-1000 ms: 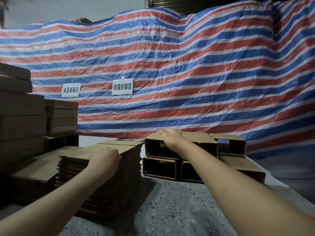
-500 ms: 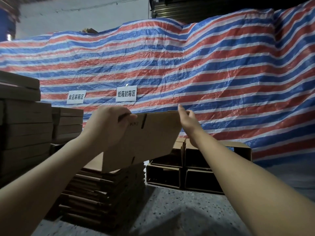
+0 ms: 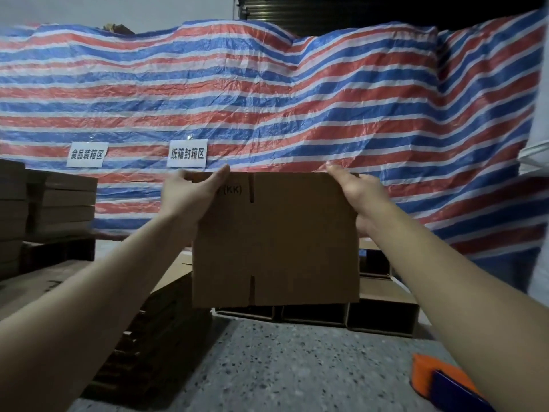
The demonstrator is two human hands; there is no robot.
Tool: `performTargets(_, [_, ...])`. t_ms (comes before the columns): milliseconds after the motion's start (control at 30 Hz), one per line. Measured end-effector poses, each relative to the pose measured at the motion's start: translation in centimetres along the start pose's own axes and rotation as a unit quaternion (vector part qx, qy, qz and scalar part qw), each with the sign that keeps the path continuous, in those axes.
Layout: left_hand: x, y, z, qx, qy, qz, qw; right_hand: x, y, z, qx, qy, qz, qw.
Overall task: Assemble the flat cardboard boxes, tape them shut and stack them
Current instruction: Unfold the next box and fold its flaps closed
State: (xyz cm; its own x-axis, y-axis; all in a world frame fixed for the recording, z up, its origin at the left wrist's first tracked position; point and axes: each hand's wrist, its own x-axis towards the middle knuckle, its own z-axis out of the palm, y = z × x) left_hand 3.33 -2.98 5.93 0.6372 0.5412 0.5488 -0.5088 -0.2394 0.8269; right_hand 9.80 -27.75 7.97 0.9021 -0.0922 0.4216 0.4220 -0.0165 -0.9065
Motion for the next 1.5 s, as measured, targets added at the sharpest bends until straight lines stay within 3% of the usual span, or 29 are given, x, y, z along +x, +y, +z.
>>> performTargets(100, [-1.2, -2.3, 3.1, -0.06, -0.011, -0.064, 0.996, -0.6, 0.7, -2.5, -0.048, -0.014, 0.006, 0.999])
performTargets(433, [-6.0, -9.4, 9.0, -0.049, -0.057, -0.044, 0.996, -1.6, 9.9, -9.0, -0.051, -0.004, 0.08, 0.995])
performTargets(867, [-7.1, -18.8, 11.1, -0.051, -0.07, -0.123, 0.989, -1.8, 18.9, -8.8, -0.041, 0.004, 0.127, 0.991])
performTargets(1167, [-7.2, -17.8, 11.3, -0.056, -0.077, -0.119, 0.988, -0.8, 19.0, -9.9, -0.029, -0.029, 0.1, 0.994])
performTargets(1500, [-7.1, -16.7, 11.1, -0.048, -0.084, -0.184, 0.978, -1.1, 18.4, -10.0, 0.022, -0.067, 0.124, 0.99])
